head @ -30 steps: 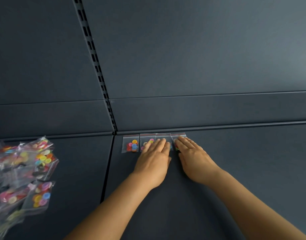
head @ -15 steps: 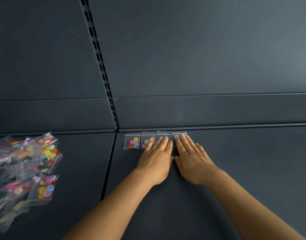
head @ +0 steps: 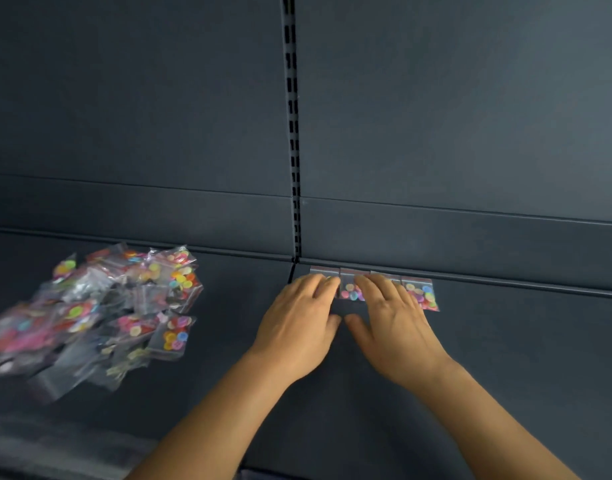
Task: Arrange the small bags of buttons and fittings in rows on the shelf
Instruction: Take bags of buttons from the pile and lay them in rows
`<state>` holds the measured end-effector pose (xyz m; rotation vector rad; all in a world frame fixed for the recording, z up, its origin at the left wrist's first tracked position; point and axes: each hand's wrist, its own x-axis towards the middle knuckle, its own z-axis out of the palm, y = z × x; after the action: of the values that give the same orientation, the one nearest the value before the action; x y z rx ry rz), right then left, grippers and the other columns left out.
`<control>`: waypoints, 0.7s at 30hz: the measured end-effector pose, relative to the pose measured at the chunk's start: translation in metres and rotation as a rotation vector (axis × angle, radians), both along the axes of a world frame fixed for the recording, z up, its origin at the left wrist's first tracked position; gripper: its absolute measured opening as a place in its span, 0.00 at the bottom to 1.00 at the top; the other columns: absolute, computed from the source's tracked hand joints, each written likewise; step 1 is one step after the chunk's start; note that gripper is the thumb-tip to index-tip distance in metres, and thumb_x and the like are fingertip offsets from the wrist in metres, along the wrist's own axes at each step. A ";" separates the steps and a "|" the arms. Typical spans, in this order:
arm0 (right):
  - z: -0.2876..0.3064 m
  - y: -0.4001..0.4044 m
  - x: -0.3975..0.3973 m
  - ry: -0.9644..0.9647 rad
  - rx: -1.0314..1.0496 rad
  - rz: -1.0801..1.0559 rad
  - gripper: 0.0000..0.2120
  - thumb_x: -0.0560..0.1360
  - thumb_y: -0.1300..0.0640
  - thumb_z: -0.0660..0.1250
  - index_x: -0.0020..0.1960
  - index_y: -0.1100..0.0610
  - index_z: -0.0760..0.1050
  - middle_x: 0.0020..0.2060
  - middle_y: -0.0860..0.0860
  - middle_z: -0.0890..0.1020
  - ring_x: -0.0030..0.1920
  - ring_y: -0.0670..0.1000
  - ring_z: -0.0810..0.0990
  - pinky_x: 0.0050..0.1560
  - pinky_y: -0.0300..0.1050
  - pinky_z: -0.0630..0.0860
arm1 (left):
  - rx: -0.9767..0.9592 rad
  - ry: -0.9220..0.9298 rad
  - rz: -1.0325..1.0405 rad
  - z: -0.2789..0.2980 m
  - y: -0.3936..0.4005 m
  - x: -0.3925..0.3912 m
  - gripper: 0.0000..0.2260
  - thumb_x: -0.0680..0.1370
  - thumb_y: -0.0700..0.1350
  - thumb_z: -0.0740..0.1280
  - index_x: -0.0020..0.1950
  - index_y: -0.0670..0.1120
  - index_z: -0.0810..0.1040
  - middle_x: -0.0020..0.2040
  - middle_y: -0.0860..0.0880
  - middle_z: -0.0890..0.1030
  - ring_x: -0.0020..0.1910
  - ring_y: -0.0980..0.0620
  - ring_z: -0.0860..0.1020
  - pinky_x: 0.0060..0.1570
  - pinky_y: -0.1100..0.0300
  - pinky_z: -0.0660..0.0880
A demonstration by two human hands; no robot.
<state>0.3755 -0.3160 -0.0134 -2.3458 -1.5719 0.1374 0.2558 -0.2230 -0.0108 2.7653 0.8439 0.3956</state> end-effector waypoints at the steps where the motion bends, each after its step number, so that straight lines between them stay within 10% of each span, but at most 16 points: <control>1: 0.002 0.005 -0.009 0.000 0.006 0.028 0.27 0.79 0.46 0.56 0.75 0.53 0.54 0.74 0.48 0.59 0.73 0.51 0.57 0.73 0.45 0.54 | 0.005 0.001 0.025 0.002 0.004 -0.013 0.24 0.81 0.50 0.59 0.76 0.50 0.57 0.74 0.54 0.61 0.73 0.53 0.58 0.70 0.61 0.57; 21: -0.010 0.141 -0.179 0.136 -0.010 0.200 0.23 0.80 0.50 0.57 0.73 0.53 0.60 0.70 0.49 0.68 0.69 0.51 0.65 0.70 0.45 0.61 | -0.036 0.062 0.282 -0.012 0.122 -0.211 0.24 0.81 0.50 0.58 0.76 0.49 0.59 0.74 0.52 0.63 0.72 0.52 0.62 0.70 0.57 0.62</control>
<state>0.1965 -0.1753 -0.0234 -2.1325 -1.7376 0.3436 0.0449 -0.1014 -0.0225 2.6420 1.2496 0.3384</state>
